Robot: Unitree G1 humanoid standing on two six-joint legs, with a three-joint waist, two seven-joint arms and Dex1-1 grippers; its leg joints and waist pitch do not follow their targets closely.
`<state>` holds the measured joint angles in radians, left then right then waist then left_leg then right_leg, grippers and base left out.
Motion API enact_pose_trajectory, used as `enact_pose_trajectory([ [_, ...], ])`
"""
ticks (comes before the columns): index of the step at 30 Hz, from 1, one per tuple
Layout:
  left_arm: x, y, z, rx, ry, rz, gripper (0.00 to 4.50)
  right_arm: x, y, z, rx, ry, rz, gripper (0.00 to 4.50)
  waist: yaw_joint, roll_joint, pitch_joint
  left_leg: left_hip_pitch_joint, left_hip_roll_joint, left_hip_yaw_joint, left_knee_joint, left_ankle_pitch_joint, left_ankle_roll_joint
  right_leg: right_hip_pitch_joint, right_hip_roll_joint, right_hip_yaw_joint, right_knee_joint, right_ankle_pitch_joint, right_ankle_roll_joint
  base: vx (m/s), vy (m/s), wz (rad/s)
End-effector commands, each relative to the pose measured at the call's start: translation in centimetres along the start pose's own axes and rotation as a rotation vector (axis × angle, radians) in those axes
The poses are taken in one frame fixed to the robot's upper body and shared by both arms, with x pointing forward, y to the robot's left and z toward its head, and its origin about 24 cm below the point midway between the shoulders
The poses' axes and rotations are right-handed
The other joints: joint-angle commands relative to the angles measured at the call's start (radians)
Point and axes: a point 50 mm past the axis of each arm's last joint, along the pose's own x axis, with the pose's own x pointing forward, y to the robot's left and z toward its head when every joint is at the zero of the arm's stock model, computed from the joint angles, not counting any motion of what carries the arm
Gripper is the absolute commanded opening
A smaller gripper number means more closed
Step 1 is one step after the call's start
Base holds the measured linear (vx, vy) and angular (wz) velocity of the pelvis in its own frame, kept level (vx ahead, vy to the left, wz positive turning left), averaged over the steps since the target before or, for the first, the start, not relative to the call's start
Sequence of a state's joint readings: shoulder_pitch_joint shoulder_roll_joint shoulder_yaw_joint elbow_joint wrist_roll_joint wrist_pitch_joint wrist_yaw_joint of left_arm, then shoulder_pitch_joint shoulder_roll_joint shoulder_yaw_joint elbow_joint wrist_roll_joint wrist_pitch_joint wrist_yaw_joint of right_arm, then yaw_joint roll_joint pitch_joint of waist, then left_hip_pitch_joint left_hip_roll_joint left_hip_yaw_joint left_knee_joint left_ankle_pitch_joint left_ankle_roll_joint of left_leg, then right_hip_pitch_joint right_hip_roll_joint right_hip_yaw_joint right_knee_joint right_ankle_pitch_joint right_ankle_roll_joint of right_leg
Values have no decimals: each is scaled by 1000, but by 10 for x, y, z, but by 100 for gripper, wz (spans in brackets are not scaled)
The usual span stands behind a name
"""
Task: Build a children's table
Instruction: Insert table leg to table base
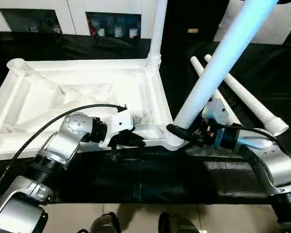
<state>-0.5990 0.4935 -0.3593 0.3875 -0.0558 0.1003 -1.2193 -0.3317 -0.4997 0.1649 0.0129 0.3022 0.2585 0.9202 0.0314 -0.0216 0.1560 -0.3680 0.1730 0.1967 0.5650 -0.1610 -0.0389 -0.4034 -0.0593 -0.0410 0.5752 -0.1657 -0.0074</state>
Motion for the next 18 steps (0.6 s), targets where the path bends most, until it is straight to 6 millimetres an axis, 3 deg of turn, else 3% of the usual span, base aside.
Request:
enact_pose_trajectory([
  [1,-6,4,6,51,17,6,0,-3,24,-65,197,285,107,188,-5,9,-29,32,60,-49,-84,-496,-18,-3,-94,48,-106,-693,-105,0,0,0],
  [2,-7,4,8,63,16,-11,0,-3,27,-67,212,299,146,188,-3,13,-23,32,60,-49,-86,-501,-17,-7,-94,51,-108,-685,-105,0,0,0],
  [8,-9,11,18,94,8,-58,0,10,31,-68,255,305,246,188,-2,8,-6,30,60,-48,-95,-485,-5,-7,-95,54,-107,-646,-116,0,0,0],
  [13,-17,25,22,122,47,-33,0,17,43,-66,267,304,322,187,1,6,8,26,64,-52,-102,-467,-3,-4,-101,55,-108,-655,-115,0,0,0],
  [18,-30,36,19,123,97,26,0,26,45,-62,232,283,314,187,-2,6,18,23,65,-58,-109,-495,-9,-6,-107,54,-112,-712,-108,0,0,0],
])
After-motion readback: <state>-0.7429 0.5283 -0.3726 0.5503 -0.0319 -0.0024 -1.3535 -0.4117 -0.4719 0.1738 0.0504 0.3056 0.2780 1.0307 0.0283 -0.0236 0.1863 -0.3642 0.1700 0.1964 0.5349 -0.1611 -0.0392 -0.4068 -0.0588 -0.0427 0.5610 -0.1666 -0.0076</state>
